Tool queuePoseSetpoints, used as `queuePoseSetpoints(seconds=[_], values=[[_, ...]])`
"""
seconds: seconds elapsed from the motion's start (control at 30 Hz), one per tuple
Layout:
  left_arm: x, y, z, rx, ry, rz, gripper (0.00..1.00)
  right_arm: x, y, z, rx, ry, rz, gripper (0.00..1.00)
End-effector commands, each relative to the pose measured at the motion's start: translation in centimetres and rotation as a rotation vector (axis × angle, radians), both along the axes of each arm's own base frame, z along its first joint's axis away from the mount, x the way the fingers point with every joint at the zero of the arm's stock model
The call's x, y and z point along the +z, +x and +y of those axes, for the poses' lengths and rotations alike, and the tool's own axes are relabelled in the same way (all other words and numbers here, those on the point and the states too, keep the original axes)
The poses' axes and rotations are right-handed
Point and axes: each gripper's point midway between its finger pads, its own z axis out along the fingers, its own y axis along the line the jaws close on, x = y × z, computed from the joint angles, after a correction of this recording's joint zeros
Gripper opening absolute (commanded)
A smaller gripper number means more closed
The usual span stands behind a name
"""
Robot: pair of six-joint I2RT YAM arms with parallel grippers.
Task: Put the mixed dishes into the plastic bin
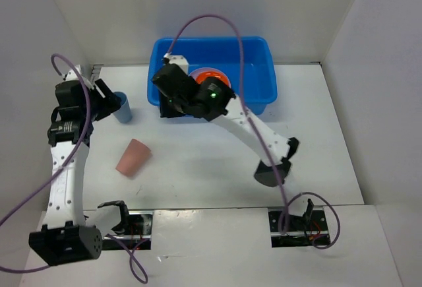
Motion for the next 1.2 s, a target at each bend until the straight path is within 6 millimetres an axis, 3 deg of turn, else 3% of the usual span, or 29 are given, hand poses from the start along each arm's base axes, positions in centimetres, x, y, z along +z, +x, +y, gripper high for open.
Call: queuePoseSetpoints(seconds=[0.0, 0.1, 0.13, 0.17, 0.2, 0.27, 0.3, 0.33, 0.37, 0.4, 0.47, 0.8, 1.0, 1.17], values=[[-2.1, 2.5, 1.0, -0.024, 0.017, 0.055, 0.73, 3.7, -2.4, -6.3, -0.086, -0.012, -0.023, 0.36], [-4.6, 4.4, 2.0, -0.02, -0.014, 0.119, 0.72, 6.1, -4.7, -9.3, -0.114, 0.037, -0.033, 0.37], [-5.1, 4.7, 2.8, -0.007, -0.023, 0.128, 0.7, 5.1, -5.2, -10.3, -0.114, 0.004, -0.019, 0.38], [-5.2, 5.1, 3.2, -0.002, -0.029, 0.126, 0.69, 6.8, -6.5, -12.0, -0.116, 0.048, -0.034, 0.4], [-5.5, 5.7, 3.8, 0.008, -0.032, 0.133, 0.69, 4.9, -7.4, -12.6, -0.117, 0.007, -0.002, 0.4], [-6.4, 6.4, 5.2, 0.034, -0.048, 0.159, 0.67, 5.1, -8.6, -14.8, -0.119, 0.032, 0.005, 0.41], [-5.8, 6.9, 5.9, 0.047, -0.045, 0.147, 0.66, 2.4, -9.0, -15.6, -0.125, -0.024, 0.033, 0.41], [-5.8, 7.1, 6.9, 0.068, -0.047, 0.148, 0.66, 2.4, -9.4, -15.5, -0.12, 0.014, 0.027, 0.41], [-6.6, 7.7, 7.3, 0.061, -0.053, 0.17, 0.66, 3.4, -10.2, -16.7, -0.118, 0.082, 0.021, 0.41], [-6.7, 8.1, 7.5, 0.061, -0.054, 0.173, 0.66, 1.2, -10.8, -17.1, -0.101, 0.058, 0.047, 0.41], [-7.6, 8.9, 8.6, 0.075, -0.069, 0.193, 0.66, 2.6, -11.6, -17.5, -0.082, 0.173, 0.031, 0.42], [-12.0, 11.3, 9.6, 0.067, -0.176, 0.252, 0.62, -0.6, -12.7, -18.8, -0.064, 0.165, 0.074, 0.45], [-13.7, 12.4, 9.9, 0.072, -0.207, 0.269, 0.6, -0.5, -13.2, -19.0, -0.058, 0.213, 0.082, 0.46], [-15.1, 13.7, 10.8, 0.089, -0.21, 0.304, 0.52, -0.7, -13.6, -19.8, -0.063, 0.224, 0.085, 0.46]])
